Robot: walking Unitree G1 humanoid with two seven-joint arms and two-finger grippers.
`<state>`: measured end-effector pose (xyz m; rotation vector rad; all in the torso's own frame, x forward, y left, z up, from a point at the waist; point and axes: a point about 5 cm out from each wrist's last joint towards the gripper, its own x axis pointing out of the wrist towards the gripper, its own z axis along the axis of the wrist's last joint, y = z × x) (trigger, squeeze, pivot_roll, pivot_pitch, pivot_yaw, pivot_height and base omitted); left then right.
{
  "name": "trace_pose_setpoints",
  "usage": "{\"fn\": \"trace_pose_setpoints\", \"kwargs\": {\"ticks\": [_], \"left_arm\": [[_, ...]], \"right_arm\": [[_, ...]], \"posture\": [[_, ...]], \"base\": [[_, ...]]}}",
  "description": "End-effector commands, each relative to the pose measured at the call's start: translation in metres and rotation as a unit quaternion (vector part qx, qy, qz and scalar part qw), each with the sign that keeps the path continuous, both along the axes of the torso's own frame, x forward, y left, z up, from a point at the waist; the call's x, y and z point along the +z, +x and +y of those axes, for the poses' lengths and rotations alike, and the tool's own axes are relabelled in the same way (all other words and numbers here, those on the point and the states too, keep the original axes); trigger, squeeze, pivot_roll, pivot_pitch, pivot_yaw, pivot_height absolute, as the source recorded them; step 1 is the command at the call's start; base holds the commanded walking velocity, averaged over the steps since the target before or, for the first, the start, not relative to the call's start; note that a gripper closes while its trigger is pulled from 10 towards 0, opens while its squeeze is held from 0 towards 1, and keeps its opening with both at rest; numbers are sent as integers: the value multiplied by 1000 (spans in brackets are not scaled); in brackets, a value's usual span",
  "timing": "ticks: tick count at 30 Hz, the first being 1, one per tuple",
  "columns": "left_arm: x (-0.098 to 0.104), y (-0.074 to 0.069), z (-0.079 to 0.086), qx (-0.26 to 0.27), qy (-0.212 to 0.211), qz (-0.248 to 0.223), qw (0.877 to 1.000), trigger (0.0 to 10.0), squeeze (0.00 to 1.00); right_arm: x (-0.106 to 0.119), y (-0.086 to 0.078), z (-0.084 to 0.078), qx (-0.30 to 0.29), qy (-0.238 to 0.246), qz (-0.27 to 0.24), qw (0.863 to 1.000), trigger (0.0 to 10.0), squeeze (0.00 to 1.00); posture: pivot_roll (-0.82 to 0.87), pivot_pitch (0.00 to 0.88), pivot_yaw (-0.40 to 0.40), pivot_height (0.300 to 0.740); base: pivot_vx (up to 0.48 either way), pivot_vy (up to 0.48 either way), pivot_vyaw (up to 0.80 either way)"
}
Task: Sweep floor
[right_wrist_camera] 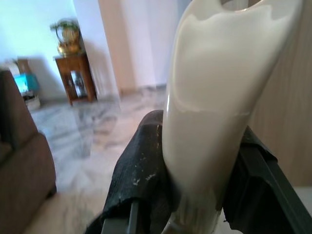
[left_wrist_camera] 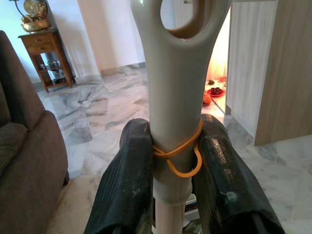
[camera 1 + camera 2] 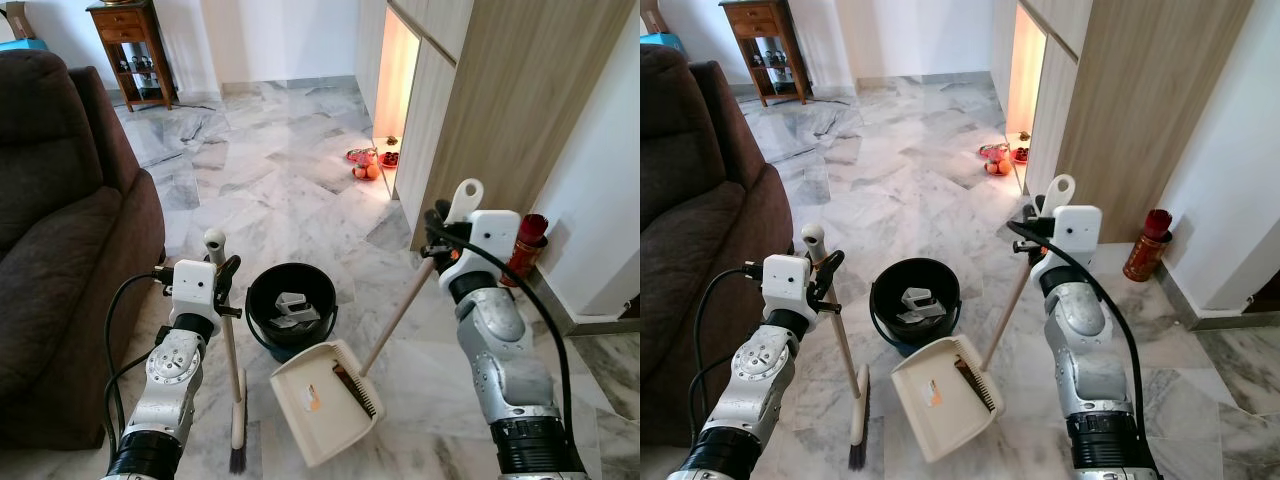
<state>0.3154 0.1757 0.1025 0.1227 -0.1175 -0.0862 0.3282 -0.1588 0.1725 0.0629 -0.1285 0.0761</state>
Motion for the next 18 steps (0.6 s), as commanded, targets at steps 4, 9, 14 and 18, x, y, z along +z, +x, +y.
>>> {"fn": "trace_pose_setpoints", "kwargs": {"ticks": [4, 9, 14, 18], "left_arm": [[11, 4, 5, 4, 7, -27, 1000, 10000, 0], [11, 3, 5, 3, 7, -26, 1000, 10000, 0], [12, 4, 4, 3, 7, -29, 1000, 10000, 0], [12, 3, 4, 3, 6, -31, 1000, 10000, 0]], "right_arm": [[45, 0, 12, 18, 34, -82, 996, 10000, 0], [55, -1, 12, 18, 37, -93, 995, 10000, 0], [64, 0, 12, 14, 46, -106, 993, 10000, 0], [76, -1, 12, 6, 64, -134, 989, 10000, 0]], "posture": [[90, 0, 42, 740], [89, 0, 43, 740], [96, 0, 41, 740], [95, 0, 42, 740]], "base": [[0, 0, 0], [0, 0, 0], [0, 0, 0], [0, 0, 0]]}}
